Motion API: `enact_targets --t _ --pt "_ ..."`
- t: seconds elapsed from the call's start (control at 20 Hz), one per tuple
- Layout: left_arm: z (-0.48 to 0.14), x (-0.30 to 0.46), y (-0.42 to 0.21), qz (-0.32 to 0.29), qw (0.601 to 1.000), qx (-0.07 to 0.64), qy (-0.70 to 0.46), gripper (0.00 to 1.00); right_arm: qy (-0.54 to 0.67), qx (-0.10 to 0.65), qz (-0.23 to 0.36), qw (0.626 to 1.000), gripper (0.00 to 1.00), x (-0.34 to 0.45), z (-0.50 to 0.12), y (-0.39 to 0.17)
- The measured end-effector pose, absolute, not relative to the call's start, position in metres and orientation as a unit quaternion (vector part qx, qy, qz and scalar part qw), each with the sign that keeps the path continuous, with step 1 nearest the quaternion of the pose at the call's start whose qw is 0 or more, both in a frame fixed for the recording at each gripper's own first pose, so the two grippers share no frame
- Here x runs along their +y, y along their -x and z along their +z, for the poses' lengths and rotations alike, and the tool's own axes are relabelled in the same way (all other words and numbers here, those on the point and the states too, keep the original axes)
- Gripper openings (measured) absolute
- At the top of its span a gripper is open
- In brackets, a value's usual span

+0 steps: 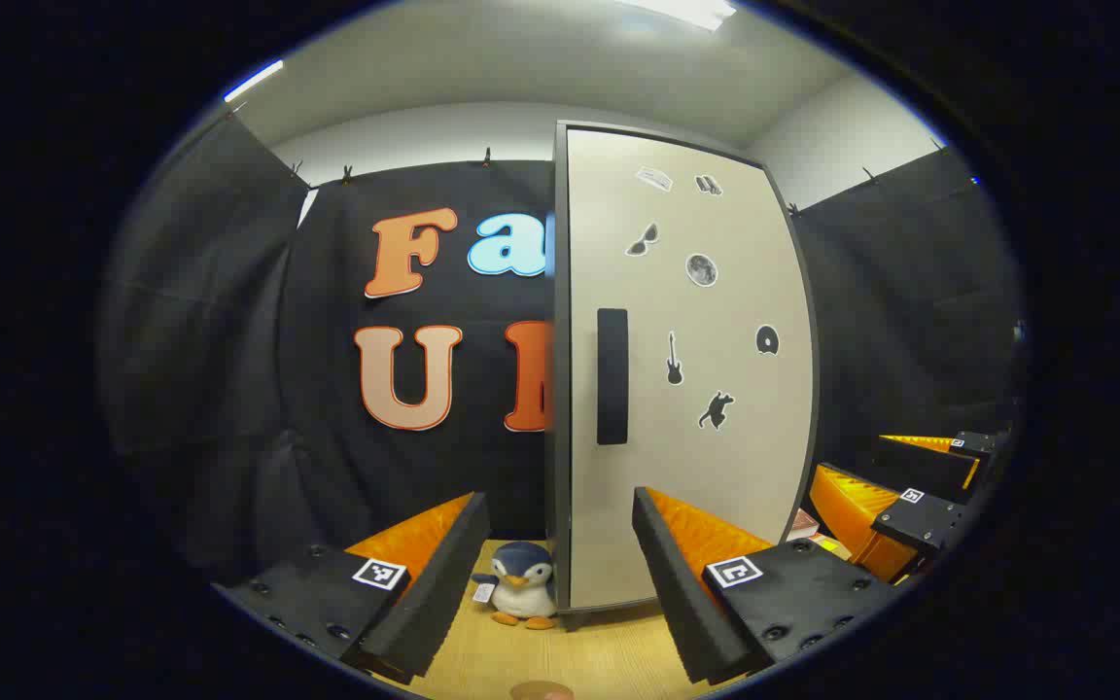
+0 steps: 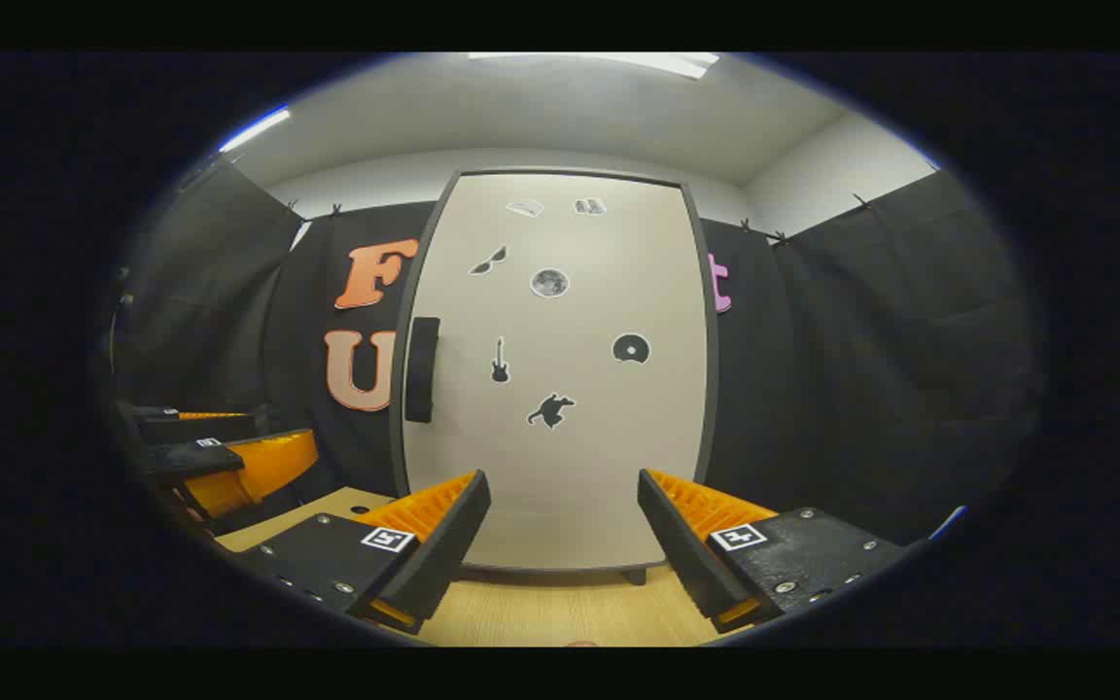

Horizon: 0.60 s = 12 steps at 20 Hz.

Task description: Open the cabinet door with the right hand, grasp the bottle in the cabinet with the left hand and place it on the coaster, then close the cabinet door with the right hand.

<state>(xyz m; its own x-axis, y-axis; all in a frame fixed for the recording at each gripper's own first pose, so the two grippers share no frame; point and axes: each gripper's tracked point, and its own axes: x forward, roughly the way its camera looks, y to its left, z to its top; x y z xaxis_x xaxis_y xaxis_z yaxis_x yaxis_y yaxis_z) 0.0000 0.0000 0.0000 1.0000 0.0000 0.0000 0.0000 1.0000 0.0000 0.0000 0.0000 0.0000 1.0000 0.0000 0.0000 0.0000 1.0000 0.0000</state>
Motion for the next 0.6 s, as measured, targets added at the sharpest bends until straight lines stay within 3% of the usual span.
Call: enact_targets --t 0.6 --pt "-0.008 0.011 -0.014 0.012 1.0 0.001 0.004 0.96 0.023 -0.013 -0.028 0.999 0.94 -0.025 0.005 0.008"
